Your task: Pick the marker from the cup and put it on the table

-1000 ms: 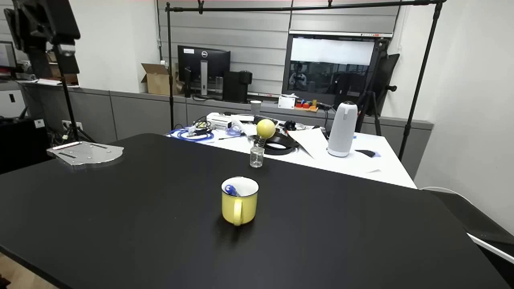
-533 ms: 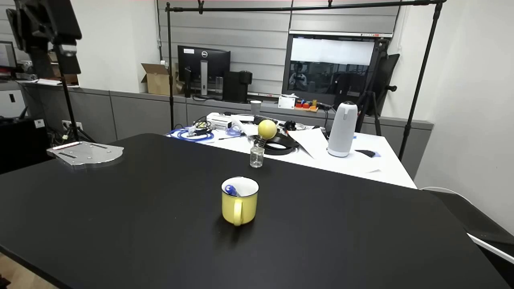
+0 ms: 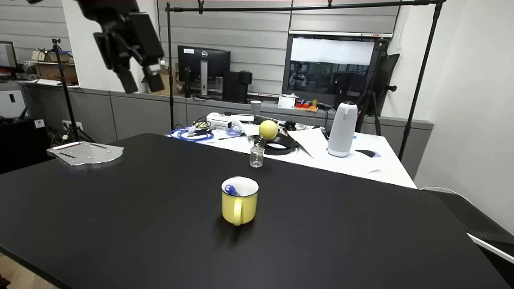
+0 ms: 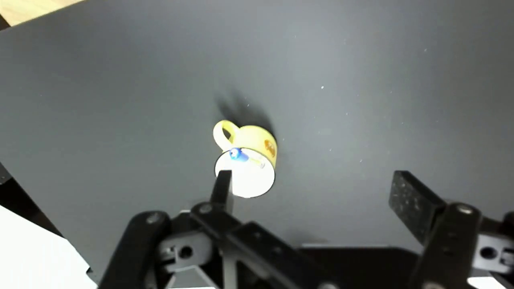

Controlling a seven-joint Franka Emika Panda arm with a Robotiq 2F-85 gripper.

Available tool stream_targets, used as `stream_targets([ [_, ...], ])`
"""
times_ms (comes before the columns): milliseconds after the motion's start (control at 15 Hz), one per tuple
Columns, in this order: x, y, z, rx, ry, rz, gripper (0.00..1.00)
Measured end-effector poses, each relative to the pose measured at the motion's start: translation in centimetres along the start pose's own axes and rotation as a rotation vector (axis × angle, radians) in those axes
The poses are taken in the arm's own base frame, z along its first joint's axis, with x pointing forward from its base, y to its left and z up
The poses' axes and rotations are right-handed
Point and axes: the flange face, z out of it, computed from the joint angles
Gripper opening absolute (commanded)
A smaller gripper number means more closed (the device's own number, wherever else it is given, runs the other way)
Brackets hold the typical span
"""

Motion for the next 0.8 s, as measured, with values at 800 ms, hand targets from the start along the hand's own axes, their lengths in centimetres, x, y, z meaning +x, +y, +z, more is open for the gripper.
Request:
stream_targets([
  [800, 3.6, 6.1, 6.9, 0.038, -0.053, 0.143, 1.00],
])
